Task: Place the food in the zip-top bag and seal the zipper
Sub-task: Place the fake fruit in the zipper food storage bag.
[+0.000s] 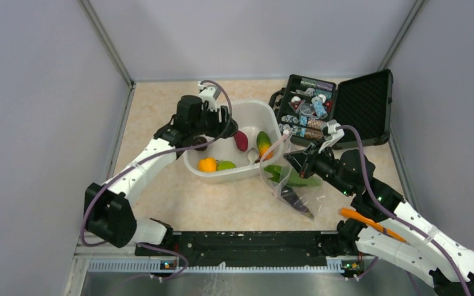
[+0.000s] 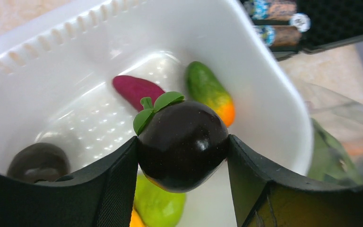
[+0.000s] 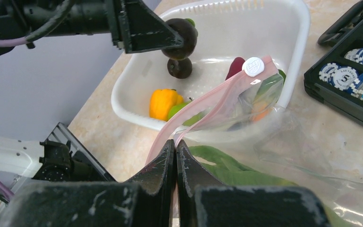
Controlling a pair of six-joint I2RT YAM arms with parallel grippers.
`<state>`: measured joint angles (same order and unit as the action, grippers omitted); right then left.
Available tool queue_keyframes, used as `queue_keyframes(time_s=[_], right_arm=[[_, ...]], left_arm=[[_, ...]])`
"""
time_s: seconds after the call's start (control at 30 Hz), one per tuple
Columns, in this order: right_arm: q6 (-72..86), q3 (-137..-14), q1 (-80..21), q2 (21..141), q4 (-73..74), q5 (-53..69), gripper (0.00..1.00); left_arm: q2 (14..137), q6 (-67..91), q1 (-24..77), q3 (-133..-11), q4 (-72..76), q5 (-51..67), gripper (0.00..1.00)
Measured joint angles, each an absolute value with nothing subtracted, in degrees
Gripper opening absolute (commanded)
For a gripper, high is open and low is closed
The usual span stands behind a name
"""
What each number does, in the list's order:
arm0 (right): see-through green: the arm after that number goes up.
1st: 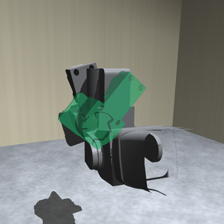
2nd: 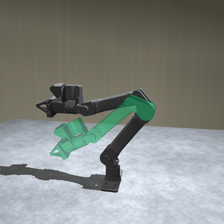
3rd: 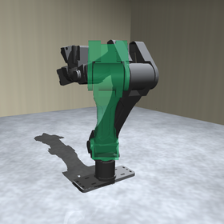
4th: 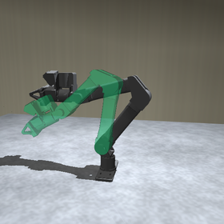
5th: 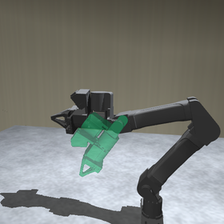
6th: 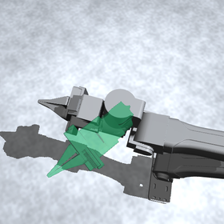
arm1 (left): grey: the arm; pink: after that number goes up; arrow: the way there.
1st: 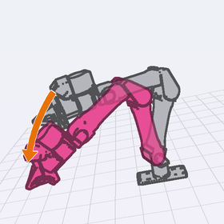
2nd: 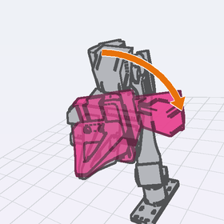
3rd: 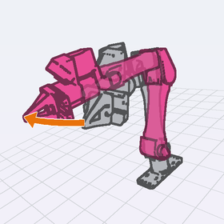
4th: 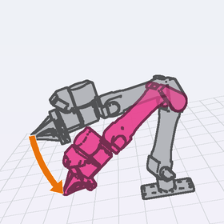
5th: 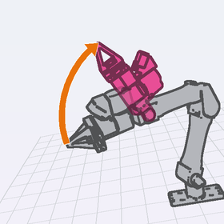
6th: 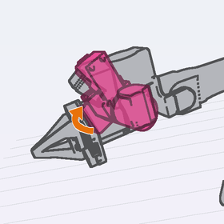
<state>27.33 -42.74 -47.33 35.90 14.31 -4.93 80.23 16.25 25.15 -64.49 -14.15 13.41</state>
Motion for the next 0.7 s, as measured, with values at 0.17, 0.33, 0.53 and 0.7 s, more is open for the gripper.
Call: queue_keyframes(time_s=[0.17,0.33,0.53,0.7], right_arm=[[27.7,-42.7,-47.3,36.0,14.4,-6.1,0.0],[27.7,-42.7,-47.3,37.3,14.6,-7.3,0.0],[28.5,-42.7,-47.3,39.1,14.5,-7.7,0.0],[29.8,-42.3,-47.3,38.1,14.1,-8.2,0.0]], left_arm=[[72.8,20.0,25.7,-57.5,-8.4,21.3,0.43],[64.2,24.2,29.8,-51.2,-2.1,25.5,0.46],[60.1,23.7,39.9,-51.3,5.6,26.4,0.47],[62.6,23.7,41.9,-51.2,7.0,27.7,0.46]])
